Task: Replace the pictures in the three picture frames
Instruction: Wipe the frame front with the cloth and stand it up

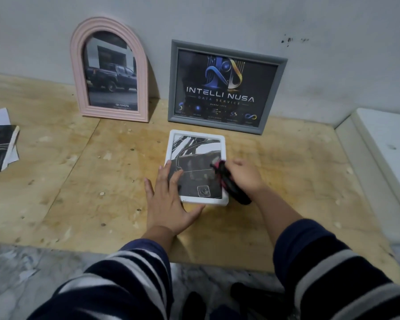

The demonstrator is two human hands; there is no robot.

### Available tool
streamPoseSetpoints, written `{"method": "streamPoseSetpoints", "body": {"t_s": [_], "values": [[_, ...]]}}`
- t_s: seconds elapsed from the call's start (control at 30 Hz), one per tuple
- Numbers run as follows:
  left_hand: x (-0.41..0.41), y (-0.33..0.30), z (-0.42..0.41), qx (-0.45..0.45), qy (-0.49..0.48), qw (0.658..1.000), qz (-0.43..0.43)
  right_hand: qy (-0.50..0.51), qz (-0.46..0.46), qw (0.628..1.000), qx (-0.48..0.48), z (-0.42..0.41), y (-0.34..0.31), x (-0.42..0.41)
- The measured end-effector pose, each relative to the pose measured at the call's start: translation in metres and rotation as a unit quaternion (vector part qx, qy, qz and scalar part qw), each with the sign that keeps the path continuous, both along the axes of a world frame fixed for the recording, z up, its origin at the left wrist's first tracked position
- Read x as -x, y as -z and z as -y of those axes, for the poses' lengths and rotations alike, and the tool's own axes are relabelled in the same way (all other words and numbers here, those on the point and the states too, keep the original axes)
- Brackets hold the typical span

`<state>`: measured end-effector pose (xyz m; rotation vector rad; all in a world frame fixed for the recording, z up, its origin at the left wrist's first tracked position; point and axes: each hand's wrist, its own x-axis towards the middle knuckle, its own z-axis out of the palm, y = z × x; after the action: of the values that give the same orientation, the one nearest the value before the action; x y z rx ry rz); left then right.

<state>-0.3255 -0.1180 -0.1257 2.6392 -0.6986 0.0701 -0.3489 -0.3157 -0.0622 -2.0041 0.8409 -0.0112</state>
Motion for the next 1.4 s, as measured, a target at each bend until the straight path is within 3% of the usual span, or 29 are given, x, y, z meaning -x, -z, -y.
{"method": "streamPoseSetpoints", "body": {"t_s": [0.1, 0.17, 0.33, 0.43, 0.7, 0.87, 1.17, 1.33, 1.4], "values": [[0.0, 0.002, 0.0, 0.005, 0.005, 1.0, 0.005, 0.061, 0.024, 0.995, 0.069, 0.024, -0.012, -0.028], [-0.001, 0.003, -0.001, 0.006, 0.006, 1.0, 0.012, 0.066, -0.005, 0.988, 0.137, 0.036, -0.016, -0.053], [-0.003, 0.004, 0.001, -0.006, -0.003, 1.0, 0.015, 0.032, -0.121, 0.976, 0.179, 0.039, 0.015, -0.094], [-0.003, 0.003, 0.002, -0.004, -0.006, 1.0, 0.01, 0.043, -0.135, 0.962, 0.233, 0.028, 0.025, -0.094], [-0.004, 0.003, 0.003, 0.006, 0.003, 1.0, 0.008, 0.028, -0.097, 0.982, 0.158, 0.027, 0.025, -0.062], [-0.005, 0.004, 0.003, 0.017, 0.007, 1.0, -0.004, 0.036, -0.125, 0.986, 0.101, 0.013, 0.025, -0.033], [-0.005, 0.004, 0.002, 0.026, 0.01, 0.999, -0.026, 0.049, -0.109, 0.984, 0.135, -0.024, 0.02, 0.031], [-0.004, 0.003, 0.002, 0.023, 0.014, 0.999, -0.03, -0.018, -0.177, 0.97, 0.168, -0.026, 0.008, 0.055], [-0.005, 0.001, -0.003, 0.057, 0.028, 0.997, -0.041, -0.039, -0.148, 0.967, 0.204, -0.028, 0.002, 0.062]]}}
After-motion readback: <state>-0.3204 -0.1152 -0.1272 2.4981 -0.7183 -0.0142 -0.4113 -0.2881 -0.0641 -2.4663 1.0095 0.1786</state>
